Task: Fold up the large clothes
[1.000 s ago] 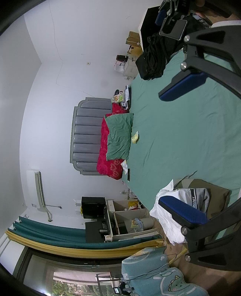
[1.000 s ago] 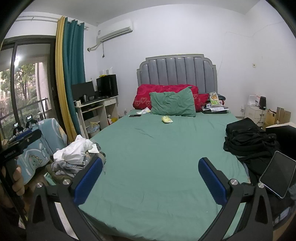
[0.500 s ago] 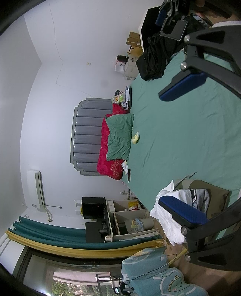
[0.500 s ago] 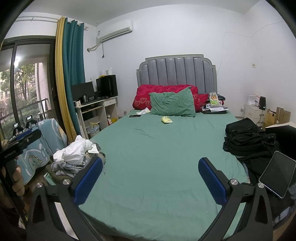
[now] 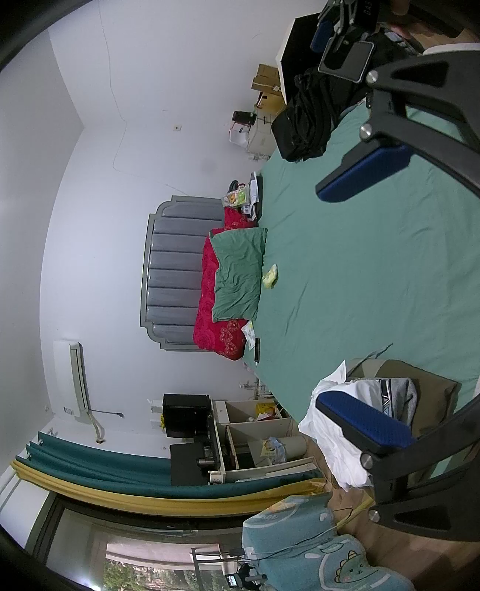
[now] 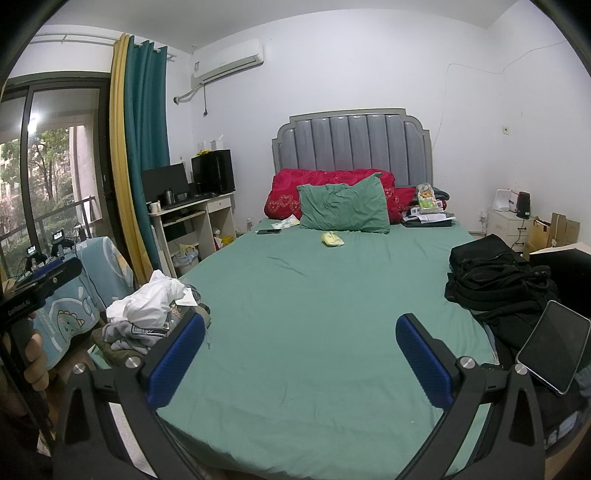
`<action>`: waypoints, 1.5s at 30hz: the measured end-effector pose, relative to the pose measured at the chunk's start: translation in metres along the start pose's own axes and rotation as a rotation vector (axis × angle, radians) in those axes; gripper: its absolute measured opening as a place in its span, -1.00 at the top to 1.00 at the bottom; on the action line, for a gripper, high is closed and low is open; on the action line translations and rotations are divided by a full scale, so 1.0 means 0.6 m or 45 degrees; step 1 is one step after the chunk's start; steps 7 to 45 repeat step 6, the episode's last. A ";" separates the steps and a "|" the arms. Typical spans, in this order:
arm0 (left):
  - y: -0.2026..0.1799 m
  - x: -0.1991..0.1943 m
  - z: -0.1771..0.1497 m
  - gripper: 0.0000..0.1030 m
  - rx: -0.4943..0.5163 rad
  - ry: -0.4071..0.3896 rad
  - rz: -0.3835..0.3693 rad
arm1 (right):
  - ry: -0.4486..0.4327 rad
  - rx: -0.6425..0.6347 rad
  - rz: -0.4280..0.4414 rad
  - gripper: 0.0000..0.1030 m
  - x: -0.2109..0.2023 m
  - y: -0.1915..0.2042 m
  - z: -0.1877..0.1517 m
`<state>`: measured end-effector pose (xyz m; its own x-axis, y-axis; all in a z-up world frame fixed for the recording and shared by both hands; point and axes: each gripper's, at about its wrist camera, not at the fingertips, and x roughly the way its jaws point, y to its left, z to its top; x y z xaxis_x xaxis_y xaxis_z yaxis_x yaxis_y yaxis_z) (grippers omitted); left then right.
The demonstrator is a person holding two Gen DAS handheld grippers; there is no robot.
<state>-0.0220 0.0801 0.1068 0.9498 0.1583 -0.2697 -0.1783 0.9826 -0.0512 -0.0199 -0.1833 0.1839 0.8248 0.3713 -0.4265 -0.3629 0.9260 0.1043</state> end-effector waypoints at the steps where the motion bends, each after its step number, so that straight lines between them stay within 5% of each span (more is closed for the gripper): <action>1: 0.001 0.000 -0.001 -0.98 -0.001 0.000 -0.001 | 0.000 -0.001 0.001 -0.99 -0.001 0.000 0.000; 45: -0.004 0.000 0.002 -0.98 0.004 0.001 -0.005 | 0.001 -0.002 0.000 -0.99 -0.001 0.001 -0.001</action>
